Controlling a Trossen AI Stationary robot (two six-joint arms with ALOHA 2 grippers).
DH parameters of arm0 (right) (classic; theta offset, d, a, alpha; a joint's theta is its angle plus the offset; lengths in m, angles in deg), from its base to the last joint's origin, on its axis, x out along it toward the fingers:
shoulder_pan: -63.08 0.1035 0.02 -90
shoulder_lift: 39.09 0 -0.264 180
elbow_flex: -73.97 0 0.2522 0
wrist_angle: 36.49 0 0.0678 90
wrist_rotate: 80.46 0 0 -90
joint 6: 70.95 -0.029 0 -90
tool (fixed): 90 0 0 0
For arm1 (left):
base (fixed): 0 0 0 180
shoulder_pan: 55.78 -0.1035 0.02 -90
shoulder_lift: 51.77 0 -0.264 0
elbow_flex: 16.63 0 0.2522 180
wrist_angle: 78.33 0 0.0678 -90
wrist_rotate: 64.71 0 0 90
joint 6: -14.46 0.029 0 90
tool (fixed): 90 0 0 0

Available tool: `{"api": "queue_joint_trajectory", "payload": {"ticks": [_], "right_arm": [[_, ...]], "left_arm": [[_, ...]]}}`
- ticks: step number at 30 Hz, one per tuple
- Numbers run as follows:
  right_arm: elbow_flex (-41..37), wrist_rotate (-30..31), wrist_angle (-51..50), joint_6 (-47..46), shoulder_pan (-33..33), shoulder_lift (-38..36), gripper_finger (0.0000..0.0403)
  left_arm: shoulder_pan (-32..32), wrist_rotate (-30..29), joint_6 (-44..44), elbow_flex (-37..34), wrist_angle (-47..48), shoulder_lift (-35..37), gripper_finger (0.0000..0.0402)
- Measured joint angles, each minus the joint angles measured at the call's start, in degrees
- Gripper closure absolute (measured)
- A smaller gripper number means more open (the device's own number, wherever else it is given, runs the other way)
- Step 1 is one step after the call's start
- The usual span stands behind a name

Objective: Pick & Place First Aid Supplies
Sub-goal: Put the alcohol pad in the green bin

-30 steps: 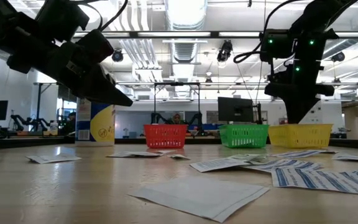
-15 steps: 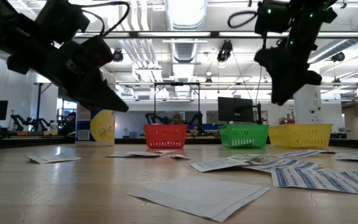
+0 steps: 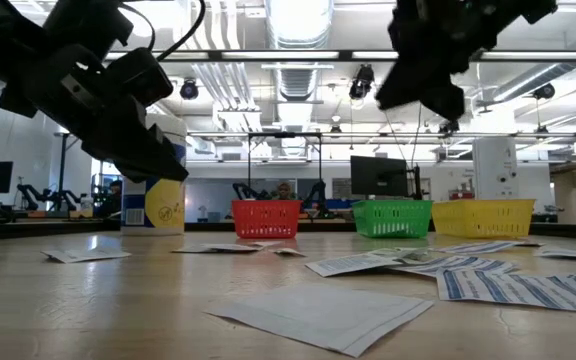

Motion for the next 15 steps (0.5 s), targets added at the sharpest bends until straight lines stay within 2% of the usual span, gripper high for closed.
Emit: {"api": "queue_joint_trajectory", "payload": {"ticks": [7,11,15], "right_arm": [[-0.2,1.9,12.2,3.2,4.2,0.1,0.0328],[-0.5,6.8,14.9,3.1,5.6,0.1,0.0326],[-0.6,8.0,15.9,0.0,7.2,1.2,0.0331]], "left_arm": [[1.6,0.0,-1.5,0.0,0.0,-0.1,0.0337],[2.8,-1.2,-1.2,0.0,-0.9,-1.5,0.0337],[4.3,-3.1,-0.3,0.0,-5.3,-5.1,0.0337]]}}
